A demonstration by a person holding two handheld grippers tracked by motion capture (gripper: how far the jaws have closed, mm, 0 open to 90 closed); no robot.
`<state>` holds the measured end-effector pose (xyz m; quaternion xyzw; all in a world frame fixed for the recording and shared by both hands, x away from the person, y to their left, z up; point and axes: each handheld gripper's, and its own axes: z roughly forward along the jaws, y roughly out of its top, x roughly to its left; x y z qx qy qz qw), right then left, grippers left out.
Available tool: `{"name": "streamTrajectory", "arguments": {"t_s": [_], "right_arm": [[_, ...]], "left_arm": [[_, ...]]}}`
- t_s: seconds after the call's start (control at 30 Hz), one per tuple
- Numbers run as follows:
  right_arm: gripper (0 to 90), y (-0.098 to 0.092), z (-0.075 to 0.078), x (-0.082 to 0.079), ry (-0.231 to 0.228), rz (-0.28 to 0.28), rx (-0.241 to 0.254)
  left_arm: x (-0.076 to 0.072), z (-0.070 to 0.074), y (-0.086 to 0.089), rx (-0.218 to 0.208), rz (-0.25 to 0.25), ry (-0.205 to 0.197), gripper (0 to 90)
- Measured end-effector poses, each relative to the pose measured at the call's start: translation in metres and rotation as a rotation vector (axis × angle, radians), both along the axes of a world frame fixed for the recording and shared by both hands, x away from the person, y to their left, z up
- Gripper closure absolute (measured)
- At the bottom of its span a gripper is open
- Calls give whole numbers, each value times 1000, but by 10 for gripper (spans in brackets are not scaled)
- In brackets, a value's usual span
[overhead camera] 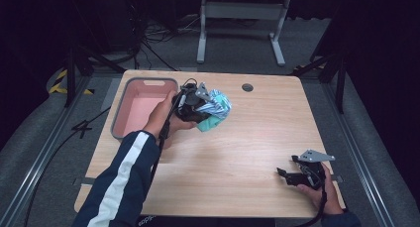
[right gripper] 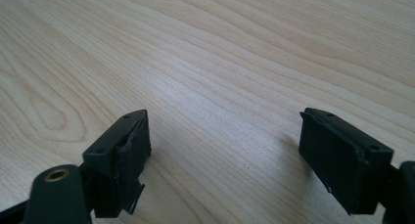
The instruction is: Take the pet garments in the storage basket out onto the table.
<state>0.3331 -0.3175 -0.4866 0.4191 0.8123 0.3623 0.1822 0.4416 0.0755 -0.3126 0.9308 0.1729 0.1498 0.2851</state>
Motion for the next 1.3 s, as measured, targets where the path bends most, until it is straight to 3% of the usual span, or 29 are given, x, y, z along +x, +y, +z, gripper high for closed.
{"name": "streamTrajectory", "arguments": {"t_s": [0.2,0.57,0.87,1.1,1.3], "right_arm": [[198,0,0,0,0,1,0],[198,0,0,0,0,1,0],[198,0,0,0,0,1,0],[198,0,0,0,0,1,0],[198,0,0,0,1,1,0]], "left_arm": [[3,-8,-16,20,-37,22,679],[5,-27,-38,52,-58,53,677],[8,-48,-42,79,-63,95,672],[7,-76,-46,130,-66,132,661],[6,-89,-47,157,-64,144,644]]}}
